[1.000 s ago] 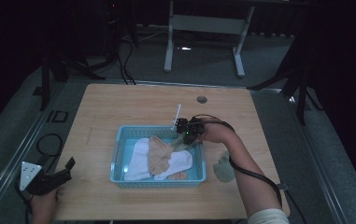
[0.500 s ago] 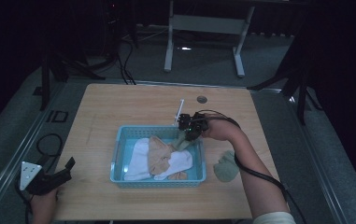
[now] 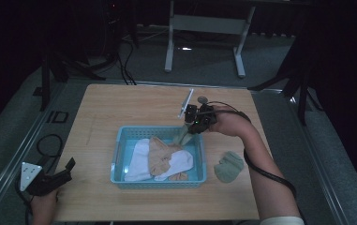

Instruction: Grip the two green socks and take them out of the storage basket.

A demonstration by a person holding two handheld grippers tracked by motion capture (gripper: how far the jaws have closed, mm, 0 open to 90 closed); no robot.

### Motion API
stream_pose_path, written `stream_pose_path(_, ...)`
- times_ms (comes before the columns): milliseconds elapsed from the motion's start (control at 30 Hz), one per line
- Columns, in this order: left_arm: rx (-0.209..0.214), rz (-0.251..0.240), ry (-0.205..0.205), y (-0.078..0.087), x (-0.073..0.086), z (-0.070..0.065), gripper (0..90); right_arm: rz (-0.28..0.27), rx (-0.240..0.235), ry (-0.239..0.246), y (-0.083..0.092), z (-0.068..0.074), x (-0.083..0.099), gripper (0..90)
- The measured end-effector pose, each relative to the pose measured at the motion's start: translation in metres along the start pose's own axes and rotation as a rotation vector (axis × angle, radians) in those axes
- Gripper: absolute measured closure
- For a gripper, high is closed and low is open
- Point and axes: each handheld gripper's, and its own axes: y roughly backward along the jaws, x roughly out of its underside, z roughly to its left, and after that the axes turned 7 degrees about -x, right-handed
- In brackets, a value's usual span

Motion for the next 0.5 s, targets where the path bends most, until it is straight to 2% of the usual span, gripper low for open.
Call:
stream_pose_path(133, 0.0, 0.001, -0.001, 0.0, 0.0, 0.0, 2.5, -0.02, 0.011, -0.003, 0.015, 0.002, 0.002, 86.0)
stream_pose_path(267, -0.001, 0.001, -0.001, 0.0, 0.0, 0.0, 2.5, -0.032, 0.045, -0.005, 0.029, 0.001, 0.005, 86.0)
stream_pose_path(500, -0.001, 0.001, 0.0, 0.0, 0.0, 0.0, 2.5, -0.066, 0.083, -0.05, 0.05, -0.005, 0.021, 85.9)
